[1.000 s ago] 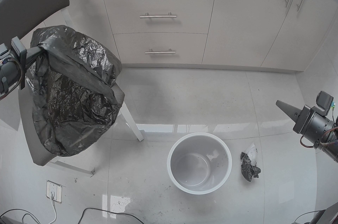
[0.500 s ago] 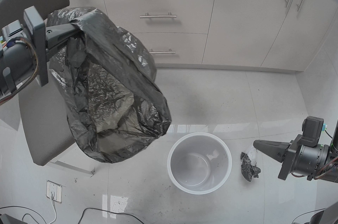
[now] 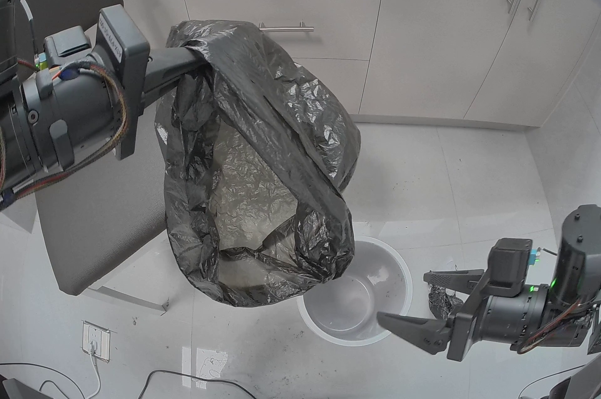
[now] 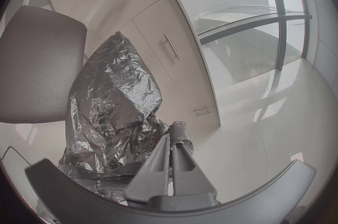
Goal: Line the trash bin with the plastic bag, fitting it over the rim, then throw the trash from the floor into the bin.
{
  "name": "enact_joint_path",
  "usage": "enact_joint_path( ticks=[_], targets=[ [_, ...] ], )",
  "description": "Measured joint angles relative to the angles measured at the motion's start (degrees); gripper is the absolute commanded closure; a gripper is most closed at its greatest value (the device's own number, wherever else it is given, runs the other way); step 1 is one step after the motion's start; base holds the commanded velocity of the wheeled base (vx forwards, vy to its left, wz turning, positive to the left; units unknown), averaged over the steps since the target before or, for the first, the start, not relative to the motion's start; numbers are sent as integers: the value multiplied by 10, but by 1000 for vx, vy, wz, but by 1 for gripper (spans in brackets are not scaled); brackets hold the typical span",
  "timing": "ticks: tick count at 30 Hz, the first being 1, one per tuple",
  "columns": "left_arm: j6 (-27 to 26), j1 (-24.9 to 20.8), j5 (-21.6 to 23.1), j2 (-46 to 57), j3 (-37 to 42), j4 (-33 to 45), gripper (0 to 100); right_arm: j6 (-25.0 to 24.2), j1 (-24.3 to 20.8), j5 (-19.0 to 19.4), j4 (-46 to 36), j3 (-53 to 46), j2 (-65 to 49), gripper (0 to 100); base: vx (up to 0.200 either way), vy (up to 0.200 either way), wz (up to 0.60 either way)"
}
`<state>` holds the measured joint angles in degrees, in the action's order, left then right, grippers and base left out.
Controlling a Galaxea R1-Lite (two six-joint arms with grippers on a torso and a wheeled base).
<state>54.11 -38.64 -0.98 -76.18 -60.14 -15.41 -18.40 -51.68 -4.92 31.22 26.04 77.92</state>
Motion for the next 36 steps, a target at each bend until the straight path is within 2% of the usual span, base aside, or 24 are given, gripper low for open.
enact_joint_path(
  ticks=[4, 8, 17, 23, 27, 30, 36],
  targets=[
    [-1, -2, 0, 0, 1, 0, 100, 13, -17, -8, 1, 13, 42, 0, 0, 0, 0],
    [-2, -3, 0, 4, 4, 1, 100, 55, -24, -25, 2, 47, 89, 0, 0, 0, 0],
    [-3, -4, 0, 11, 9, 2, 100, 113, -38, -85, 2, 179, 187, 0, 0, 0, 0],
    [-3, -4, 0, 14, 10, 1, 100, 114, -63, -111, 10, 210, 257, 0, 0, 0, 0],
    [-3, -4, 0, 16, 10, 2, 100, 107, -70, -137, 79, 220, 304, 0, 0, 0, 0],
    [-2, -4, 0, 19, 11, 2, 100, 107, -69, -156, 129, 223, 332, 0, 0, 0, 0],
    [-2, -4, 1, 24, 17, 0, 100, 105, -50, -178, 152, 230, 362, 0, 0, 0, 0]
  ],
)
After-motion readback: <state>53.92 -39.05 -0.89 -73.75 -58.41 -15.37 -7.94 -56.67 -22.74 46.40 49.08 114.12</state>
